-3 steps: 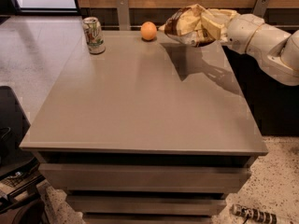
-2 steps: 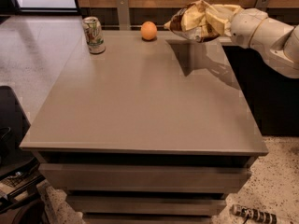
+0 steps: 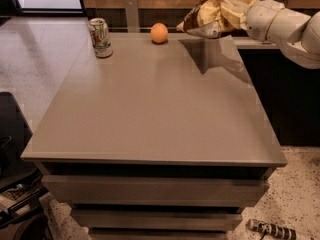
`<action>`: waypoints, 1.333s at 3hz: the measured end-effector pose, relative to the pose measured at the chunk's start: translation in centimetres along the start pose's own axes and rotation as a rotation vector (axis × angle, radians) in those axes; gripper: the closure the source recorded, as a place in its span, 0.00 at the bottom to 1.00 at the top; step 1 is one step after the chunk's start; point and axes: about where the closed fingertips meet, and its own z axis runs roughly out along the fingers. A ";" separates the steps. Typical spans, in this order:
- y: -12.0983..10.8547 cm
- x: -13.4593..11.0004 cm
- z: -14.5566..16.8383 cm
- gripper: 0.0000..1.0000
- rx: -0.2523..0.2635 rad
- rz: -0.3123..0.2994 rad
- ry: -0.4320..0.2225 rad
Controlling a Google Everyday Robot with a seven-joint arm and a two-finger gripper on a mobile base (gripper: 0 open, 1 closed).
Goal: Move brown chip bag near orange
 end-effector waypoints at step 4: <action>1.6 2.3 1.8 0.58 0.035 -0.161 0.030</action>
Offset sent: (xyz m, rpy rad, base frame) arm 0.0112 -0.0030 -0.0528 -0.2341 -0.1626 -0.1783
